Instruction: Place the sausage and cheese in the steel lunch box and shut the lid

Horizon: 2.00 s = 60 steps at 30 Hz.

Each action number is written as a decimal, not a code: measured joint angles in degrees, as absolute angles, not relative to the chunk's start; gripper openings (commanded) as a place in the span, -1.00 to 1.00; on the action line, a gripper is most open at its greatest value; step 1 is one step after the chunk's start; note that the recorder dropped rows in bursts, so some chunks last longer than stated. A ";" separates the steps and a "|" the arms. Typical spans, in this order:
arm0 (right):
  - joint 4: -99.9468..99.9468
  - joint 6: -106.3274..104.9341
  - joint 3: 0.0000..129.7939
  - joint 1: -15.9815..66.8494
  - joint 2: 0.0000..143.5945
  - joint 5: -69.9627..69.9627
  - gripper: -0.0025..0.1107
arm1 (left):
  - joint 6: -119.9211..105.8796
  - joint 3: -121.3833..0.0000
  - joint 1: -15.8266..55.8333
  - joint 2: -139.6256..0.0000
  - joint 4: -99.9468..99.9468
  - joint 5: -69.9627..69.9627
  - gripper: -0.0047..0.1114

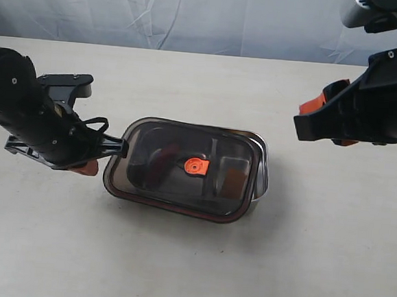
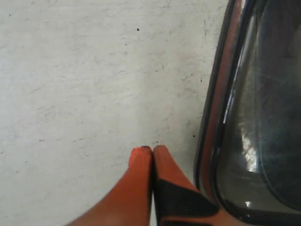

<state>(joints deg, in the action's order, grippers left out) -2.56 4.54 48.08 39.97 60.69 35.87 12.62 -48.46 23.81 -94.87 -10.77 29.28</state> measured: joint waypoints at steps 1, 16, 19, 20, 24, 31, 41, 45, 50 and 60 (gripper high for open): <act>-2.65 4.54 48.08 39.97 60.69 35.87 -0.27 | 12.62 -48.46 23.81 -94.95 -10.77 29.28 -0.92; -3.46 4.65 48.08 39.97 60.69 35.87 -0.27 | 11.46 -48.46 26.95 -94.95 -14.31 28.97 -0.92; -3.46 4.65 48.08 39.97 60.69 35.87 -0.27 | 11.46 -48.46 26.95 -94.95 -15.18 28.74 -0.92; -3.46 4.65 48.08 39.97 60.69 35.87 -0.27 | 11.46 -48.46 26.95 -94.95 -15.26 28.74 -0.92; -3.46 4.65 48.08 39.97 60.69 35.87 -0.27 | 11.43 -48.98 26.95 -94.95 -16.25 29.01 -0.92; -3.46 4.65 48.08 39.97 60.69 35.87 -0.27 | 6.33 -52.07 26.95 -94.95 -20.73 30.79 -0.92; -3.46 4.71 48.08 39.97 60.69 37.82 -0.27 | 5.20 -52.71 26.95 -94.95 -21.10 33.24 -0.92; -3.46 6.37 48.08 39.97 60.69 42.33 -0.27 | 5.10 -52.71 26.95 -94.95 -19.95 35.68 -0.92; 0.00 7.27 48.08 39.97 62.03 44.40 -0.51 | 5.10 -52.71 26.95 -94.95 -18.23 36.08 -0.92; 11.26 2.64 42.39 39.97 71.22 41.80 -0.95 | 4.97 -52.82 26.95 -94.95 -15.13 35.51 -0.92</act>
